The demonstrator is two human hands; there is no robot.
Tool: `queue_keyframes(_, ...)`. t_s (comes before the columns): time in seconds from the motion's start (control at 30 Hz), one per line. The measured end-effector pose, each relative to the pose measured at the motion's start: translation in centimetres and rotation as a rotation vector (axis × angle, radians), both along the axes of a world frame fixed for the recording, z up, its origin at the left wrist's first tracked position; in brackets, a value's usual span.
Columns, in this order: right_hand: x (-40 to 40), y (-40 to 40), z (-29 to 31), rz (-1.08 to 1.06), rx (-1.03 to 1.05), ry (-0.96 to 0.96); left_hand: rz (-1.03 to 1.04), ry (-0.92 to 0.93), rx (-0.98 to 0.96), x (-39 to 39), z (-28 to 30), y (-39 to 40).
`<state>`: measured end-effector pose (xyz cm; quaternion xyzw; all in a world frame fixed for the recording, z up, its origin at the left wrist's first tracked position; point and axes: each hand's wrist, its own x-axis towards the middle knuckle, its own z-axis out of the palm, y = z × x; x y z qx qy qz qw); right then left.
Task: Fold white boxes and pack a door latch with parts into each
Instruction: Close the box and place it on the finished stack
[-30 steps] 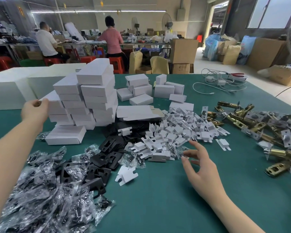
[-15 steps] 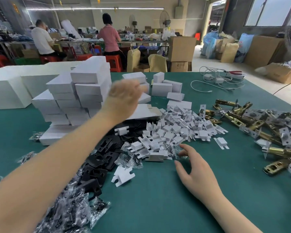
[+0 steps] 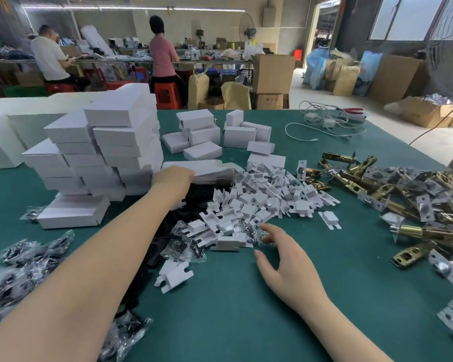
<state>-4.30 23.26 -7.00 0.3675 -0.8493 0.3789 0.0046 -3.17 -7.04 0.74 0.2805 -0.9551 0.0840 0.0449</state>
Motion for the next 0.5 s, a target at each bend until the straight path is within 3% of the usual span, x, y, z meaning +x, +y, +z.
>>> queue_keyframes(0.03,0.0,0.1,0.0,0.0,-0.002,-0.001,0.01,0.113,-0.005,0.1,0.2,0.2)
queue_keyframes(0.13,0.0,0.1,0.0,0.001,-0.011,0.002,-0.04,0.729,0.109,0.9,1.6,2.0)
queue_keyframes(0.2,0.1,0.0,0.1,0.003,-0.019,0.007,-0.148,1.036,0.324,1.5,3.1,4.3)
queue_keyframes(0.27,0.1,-0.1,0.3,-0.007,-0.052,0.015,-0.222,1.225,0.652,2.3,4.0,7.4)
queue_keyframes(0.37,0.4,-0.1,0.6,-0.05,-0.18,-0.007,-0.14,1.273,1.195,3.9,2.9,11.5)
queue_keyframes(0.5,0.6,0.3,1.0,-0.115,-0.445,-0.131,0.013,1.208,1.327,5.8,-1.4,15.6)
